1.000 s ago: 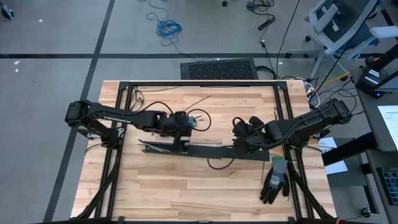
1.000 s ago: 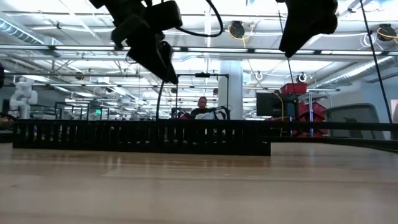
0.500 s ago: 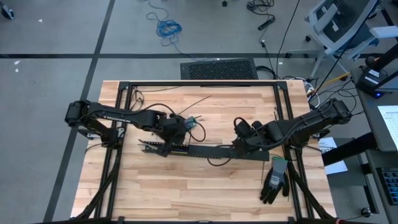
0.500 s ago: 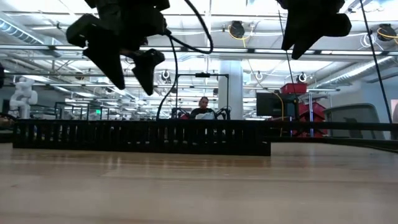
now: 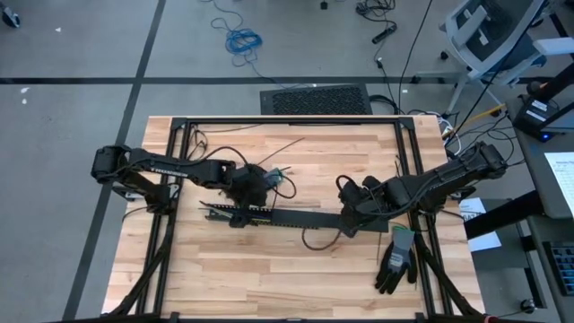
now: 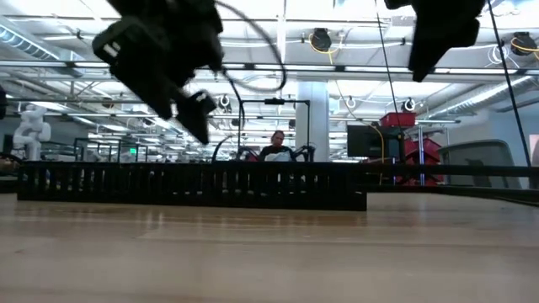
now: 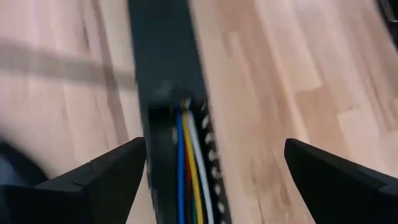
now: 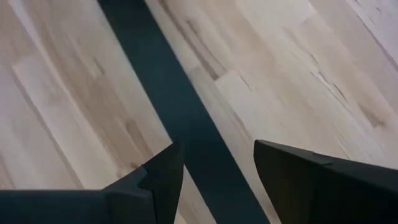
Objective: Ziptie cables
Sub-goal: Close the black cable duct lid
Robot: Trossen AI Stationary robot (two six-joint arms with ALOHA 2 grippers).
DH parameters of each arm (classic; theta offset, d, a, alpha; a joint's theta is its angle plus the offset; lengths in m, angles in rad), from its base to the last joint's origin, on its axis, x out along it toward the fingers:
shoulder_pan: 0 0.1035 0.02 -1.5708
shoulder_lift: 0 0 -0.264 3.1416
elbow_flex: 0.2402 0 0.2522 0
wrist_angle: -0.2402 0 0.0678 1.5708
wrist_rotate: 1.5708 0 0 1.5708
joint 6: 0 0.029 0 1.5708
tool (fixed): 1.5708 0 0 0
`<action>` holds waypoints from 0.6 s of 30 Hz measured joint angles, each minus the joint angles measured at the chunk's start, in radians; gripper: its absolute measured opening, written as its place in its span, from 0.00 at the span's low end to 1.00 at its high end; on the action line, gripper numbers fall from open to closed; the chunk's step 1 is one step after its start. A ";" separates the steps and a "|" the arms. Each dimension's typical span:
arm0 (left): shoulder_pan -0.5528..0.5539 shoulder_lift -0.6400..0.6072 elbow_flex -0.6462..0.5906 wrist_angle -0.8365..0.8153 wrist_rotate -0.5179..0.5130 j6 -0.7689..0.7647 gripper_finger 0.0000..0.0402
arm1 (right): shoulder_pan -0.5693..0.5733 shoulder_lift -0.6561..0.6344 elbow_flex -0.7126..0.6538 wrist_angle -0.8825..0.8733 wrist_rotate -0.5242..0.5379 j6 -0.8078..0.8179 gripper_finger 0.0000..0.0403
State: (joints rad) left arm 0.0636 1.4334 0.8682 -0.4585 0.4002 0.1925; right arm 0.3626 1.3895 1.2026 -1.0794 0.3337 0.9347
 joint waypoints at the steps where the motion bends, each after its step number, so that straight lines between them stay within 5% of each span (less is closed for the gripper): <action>1: 0.001 -0.006 -0.027 0.015 -0.001 -0.026 0.94 | 0.010 0.000 0.000 -0.010 0.000 -0.002 0.46; 7: 0.001 -0.028 -0.161 0.269 -0.061 -0.104 0.94 | 0.054 0.000 0.000 -0.037 0.000 0.006 0.46; 18: 0.001 -0.026 -0.332 0.394 -0.106 -0.106 0.94 | 0.071 0.000 0.000 -0.035 0.003 0.074 0.46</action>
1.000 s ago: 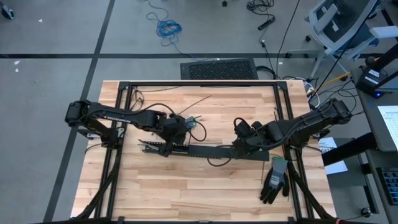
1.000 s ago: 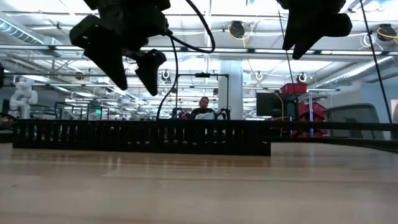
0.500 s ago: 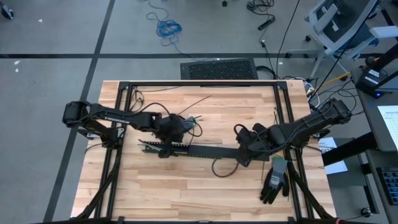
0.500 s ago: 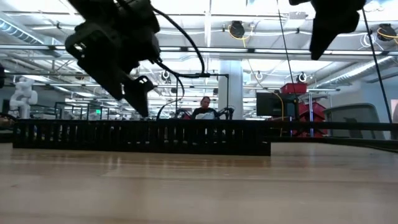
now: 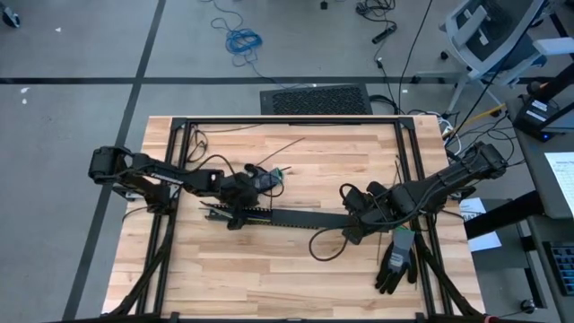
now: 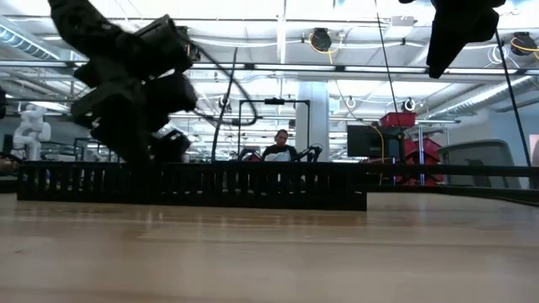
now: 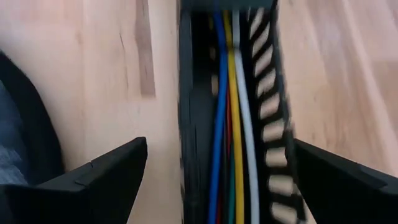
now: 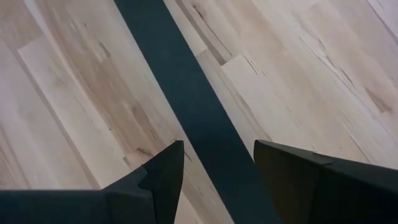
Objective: Ziptie cables
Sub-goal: Close the black cable duct lid
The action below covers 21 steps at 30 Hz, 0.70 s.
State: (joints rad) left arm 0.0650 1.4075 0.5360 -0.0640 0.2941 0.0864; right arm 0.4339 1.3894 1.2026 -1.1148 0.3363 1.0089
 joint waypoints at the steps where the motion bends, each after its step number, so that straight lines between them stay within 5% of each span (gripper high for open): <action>1: 0.000 0.000 -0.020 0.015 0.000 -0.001 0.94 | 0.000 0.000 0.000 0.001 0.000 0.001 0.46; 21: 0.000 0.012 -0.083 0.127 -0.020 -0.041 0.94 | -0.016 0.000 0.000 0.004 -0.037 0.053 0.46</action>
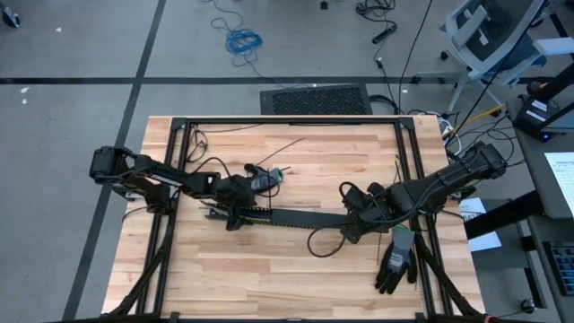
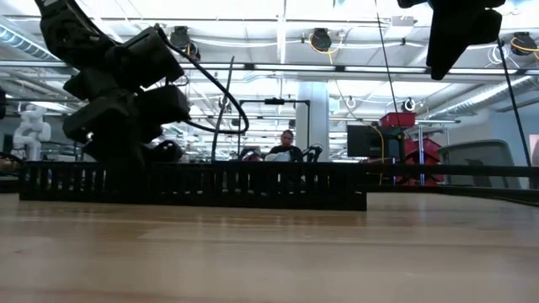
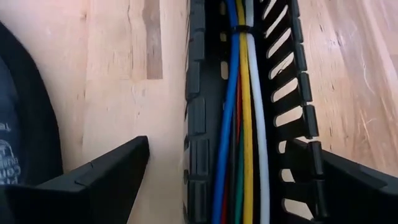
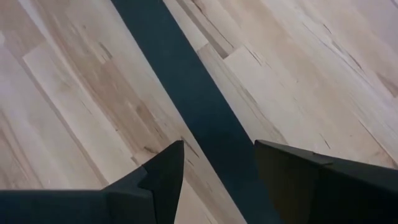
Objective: Ziptie cables
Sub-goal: Close the black cable duct lid
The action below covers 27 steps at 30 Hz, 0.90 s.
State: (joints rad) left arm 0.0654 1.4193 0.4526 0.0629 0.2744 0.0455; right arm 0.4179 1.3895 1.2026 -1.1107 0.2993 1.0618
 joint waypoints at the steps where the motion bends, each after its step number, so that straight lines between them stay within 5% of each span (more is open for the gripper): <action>1: 0.001 0.000 0.000 0.006 -0.002 0.012 0.94 | 0.000 0.000 0.000 0.000 0.001 0.000 0.46; 10: -0.001 0.001 0.000 0.063 -0.042 0.017 0.94 | 0.000 0.000 0.000 0.000 0.008 -0.004 0.46; 15: -0.002 0.041 0.000 0.071 -0.097 0.170 0.94 | 0.000 0.000 0.000 0.000 0.008 -0.009 0.46; 27: -0.030 0.083 0.000 0.233 -0.075 0.144 0.94 | 0.000 0.000 0.000 0.001 0.008 -0.025 0.46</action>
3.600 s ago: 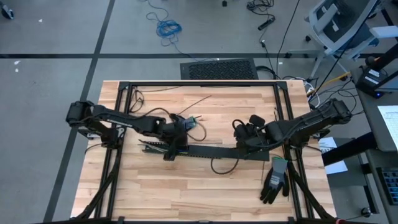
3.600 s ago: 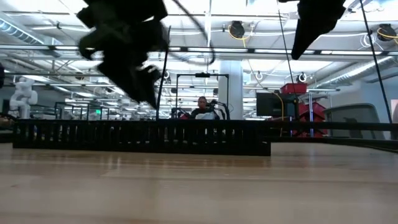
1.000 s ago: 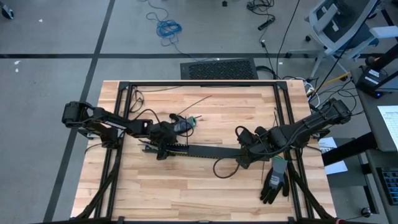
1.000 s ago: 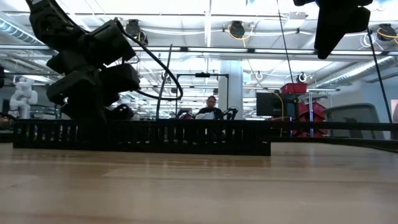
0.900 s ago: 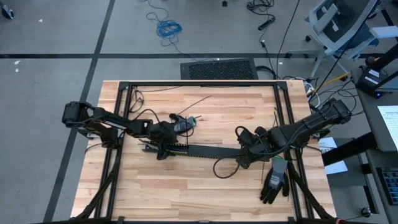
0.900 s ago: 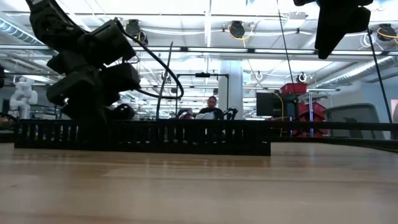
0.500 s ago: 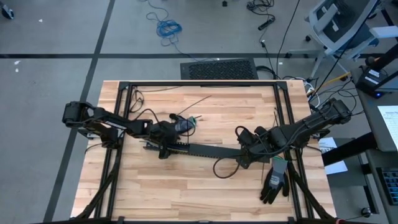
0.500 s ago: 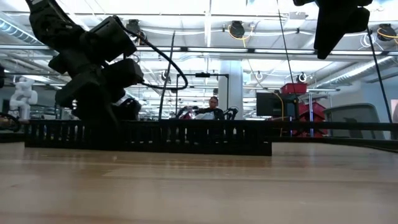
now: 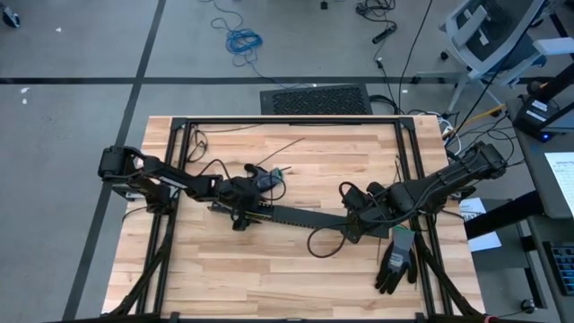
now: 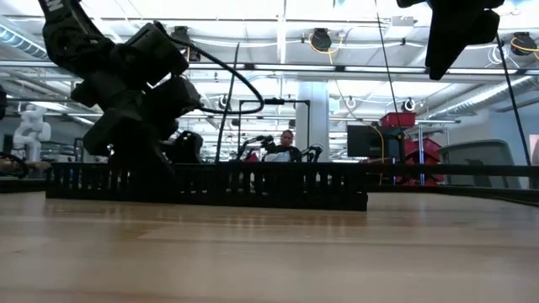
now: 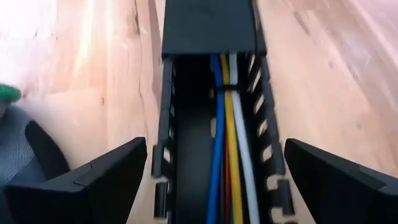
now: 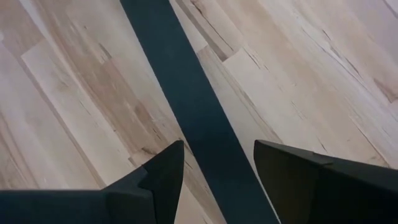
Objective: Ziptie cables
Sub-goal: Close the black cable duct lid
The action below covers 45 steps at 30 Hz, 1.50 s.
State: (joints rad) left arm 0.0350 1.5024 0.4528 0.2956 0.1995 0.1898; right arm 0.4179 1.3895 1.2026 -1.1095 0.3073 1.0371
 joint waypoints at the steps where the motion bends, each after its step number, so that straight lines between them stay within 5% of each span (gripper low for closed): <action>1: -0.003 0.003 0.000 0.008 0.001 0.000 0.94 | 0.000 0.000 0.000 0.000 0.000 -0.001 0.46; 10: -0.011 0.064 0.001 0.018 -0.004 -0.003 0.92 | 0.000 0.000 0.000 0.008 -0.022 -0.001 0.46; 21: -0.012 0.067 0.001 0.038 -0.013 -0.003 0.72 | 0.000 0.000 0.000 0.010 -0.026 -0.009 0.46; 30: -0.012 0.067 0.000 0.048 -0.022 -0.050 0.66 | 0.000 0.000 0.000 -0.070 -0.040 -0.011 0.46; 38: -0.031 0.067 0.001 0.053 -0.068 -0.158 0.66 | -0.027 0.010 -0.048 -0.331 -0.157 0.496 0.46; 45: -0.056 0.067 0.001 0.049 -0.093 -0.198 0.66 | 0.018 0.013 -0.279 -0.125 -0.317 0.846 0.46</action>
State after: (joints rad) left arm -0.0214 1.5696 0.4534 0.3443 0.1062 -0.0083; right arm 0.4358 1.4021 0.9235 -1.2342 -0.0098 1.8832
